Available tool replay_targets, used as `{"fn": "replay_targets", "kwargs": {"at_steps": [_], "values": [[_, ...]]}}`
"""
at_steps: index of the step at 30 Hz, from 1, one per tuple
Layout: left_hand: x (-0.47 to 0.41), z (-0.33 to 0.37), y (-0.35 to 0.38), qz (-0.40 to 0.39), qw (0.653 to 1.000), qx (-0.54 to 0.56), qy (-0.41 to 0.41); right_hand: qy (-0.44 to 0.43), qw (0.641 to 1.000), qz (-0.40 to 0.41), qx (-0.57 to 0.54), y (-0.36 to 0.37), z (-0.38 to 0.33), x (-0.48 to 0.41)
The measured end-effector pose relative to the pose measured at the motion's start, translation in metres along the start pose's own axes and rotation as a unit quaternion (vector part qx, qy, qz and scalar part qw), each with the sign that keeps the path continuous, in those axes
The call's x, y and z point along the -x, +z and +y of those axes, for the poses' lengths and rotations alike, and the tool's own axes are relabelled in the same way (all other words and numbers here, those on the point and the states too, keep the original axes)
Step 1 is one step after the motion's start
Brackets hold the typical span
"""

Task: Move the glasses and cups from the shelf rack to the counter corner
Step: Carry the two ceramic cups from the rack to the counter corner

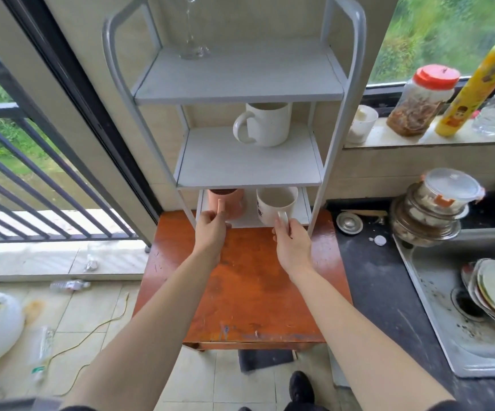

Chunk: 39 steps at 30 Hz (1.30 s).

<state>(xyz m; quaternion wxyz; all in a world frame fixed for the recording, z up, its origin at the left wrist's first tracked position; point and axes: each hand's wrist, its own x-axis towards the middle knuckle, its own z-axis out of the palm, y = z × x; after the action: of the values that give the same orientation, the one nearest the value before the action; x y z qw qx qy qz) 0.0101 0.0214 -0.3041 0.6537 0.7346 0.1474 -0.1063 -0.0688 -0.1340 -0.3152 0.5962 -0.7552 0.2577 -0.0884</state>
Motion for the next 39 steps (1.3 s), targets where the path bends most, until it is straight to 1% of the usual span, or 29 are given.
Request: {"fn": "replay_targets", "kwargs": {"at_steps": [2, 4, 10, 12, 15, 18, 22, 27, 31, 34, 36, 39], "values": [[0.008, -0.008, -0.002, 0.007, 0.999, -0.019, 0.026, 0.01, 1.0, 0.001, -0.012, 0.001, 0.001, 0.002], [0.014, -0.011, -0.005, -0.005, 0.998, -0.041, 0.04, 0.025, 0.999, -0.001, -0.024, 0.001, 0.0, 0.005], [0.028, -0.009, -0.003, -0.048, 0.993, -0.1, 0.036, 0.059, 0.997, -0.029, -0.03, -0.006, -0.009, 0.013], [0.034, -0.007, -0.003, -0.043, 0.994, -0.098, 0.038, 0.069, 0.997, -0.028, -0.036, -0.009, -0.01, 0.017], [0.05, -0.01, -0.008, -0.037, 0.997, -0.054, 0.042, 0.066, 0.997, 0.0, -0.037, -0.014, -0.01, 0.033], [0.072, -0.023, -0.01, -0.041, 0.997, -0.024, 0.058, 0.047, 0.997, 0.042, -0.036, -0.019, -0.005, 0.059], [0.1, -0.044, -0.003, -0.068, 0.994, -0.018, 0.085, 0.029, 0.995, 0.091, -0.033, -0.038, 0.014, 0.094], [0.135, -0.065, 0.035, -0.133, 0.984, -0.041, 0.113, 0.042, 0.977, 0.211, 0.0, -0.09, 0.044, 0.132], [0.178, -0.07, 0.094, -0.225, 0.965, -0.07, 0.113, 0.074, 0.949, 0.308, 0.004, -0.161, 0.07, 0.163], [0.218, -0.067, 0.14, -0.285, 0.944, -0.069, 0.15, 0.089, 0.921, 0.38, 0.0, -0.215, 0.086, 0.186], [0.256, -0.062, 0.175, -0.327, 0.928, -0.057, 0.168, 0.084, 0.897, 0.435, -0.003, -0.257, 0.093, 0.208], [0.315, -0.058, 0.225, -0.369, 0.912, -0.061, 0.168, 0.062, 0.859, 0.507, -0.02, -0.322, 0.108, 0.243]]}}
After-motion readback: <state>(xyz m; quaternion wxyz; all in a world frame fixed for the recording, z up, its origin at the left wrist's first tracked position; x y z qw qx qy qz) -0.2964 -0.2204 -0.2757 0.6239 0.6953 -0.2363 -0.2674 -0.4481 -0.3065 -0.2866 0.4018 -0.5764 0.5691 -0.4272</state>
